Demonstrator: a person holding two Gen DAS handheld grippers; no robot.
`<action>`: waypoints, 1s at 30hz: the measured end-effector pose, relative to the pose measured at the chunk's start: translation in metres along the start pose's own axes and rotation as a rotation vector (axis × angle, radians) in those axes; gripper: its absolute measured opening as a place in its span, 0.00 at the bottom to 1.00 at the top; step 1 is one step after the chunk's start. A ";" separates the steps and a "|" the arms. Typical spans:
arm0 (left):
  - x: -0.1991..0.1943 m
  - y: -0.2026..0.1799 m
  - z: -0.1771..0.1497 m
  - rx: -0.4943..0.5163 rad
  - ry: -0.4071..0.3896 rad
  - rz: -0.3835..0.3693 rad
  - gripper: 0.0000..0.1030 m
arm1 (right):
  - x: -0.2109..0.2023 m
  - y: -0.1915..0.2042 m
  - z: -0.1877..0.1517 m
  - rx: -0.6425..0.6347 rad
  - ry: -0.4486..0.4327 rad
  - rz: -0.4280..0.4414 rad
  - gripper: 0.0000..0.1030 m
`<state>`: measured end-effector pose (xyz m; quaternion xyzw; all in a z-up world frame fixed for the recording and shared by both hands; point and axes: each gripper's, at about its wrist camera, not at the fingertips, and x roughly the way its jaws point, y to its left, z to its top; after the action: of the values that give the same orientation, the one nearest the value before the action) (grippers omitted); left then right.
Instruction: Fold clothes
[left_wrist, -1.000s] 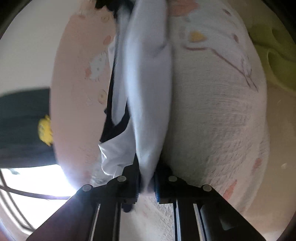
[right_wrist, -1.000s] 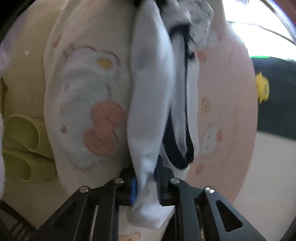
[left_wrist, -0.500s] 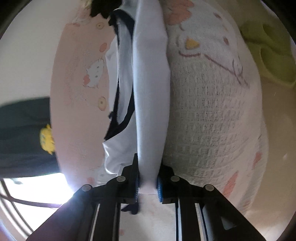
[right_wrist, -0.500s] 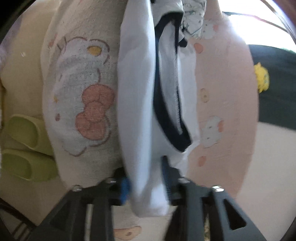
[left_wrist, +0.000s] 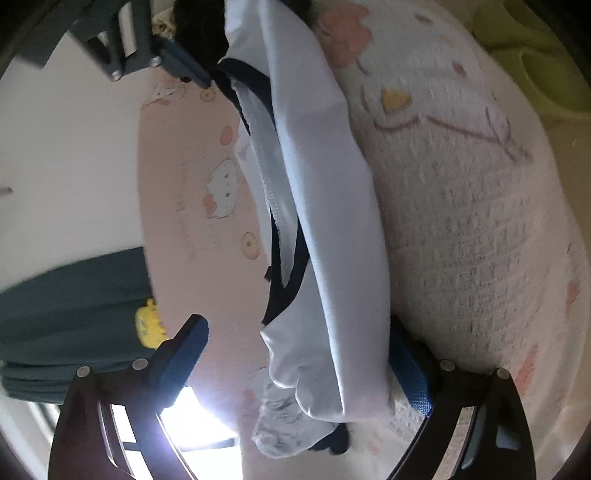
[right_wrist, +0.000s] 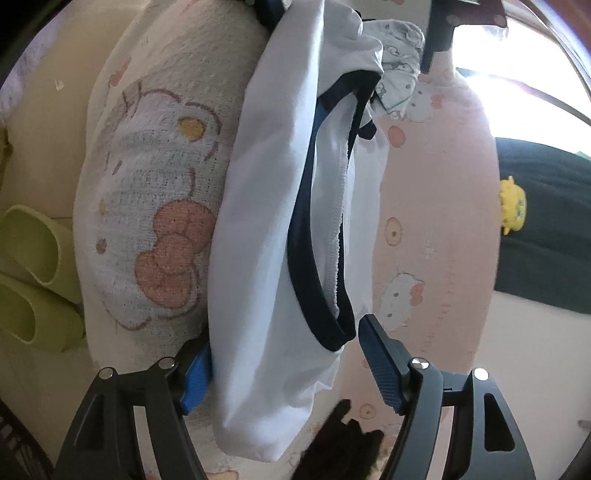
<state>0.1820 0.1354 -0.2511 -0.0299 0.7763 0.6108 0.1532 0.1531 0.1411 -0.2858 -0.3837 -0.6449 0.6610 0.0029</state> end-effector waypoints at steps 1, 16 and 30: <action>0.002 0.004 -0.001 -0.023 0.002 -0.030 0.91 | 0.002 -0.004 -0.002 0.013 -0.003 0.030 0.70; 0.050 0.071 -0.034 -0.531 0.073 -0.783 0.37 | 0.048 -0.070 -0.030 0.328 0.013 0.654 0.38; 0.118 0.088 -0.087 -1.074 0.217 -1.292 0.37 | 0.147 -0.135 -0.096 1.000 0.080 1.314 0.36</action>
<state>0.0313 0.0906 -0.1825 -0.5950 0.2217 0.6826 0.3618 0.0325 0.3190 -0.2317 -0.6592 0.0818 0.7228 -0.1906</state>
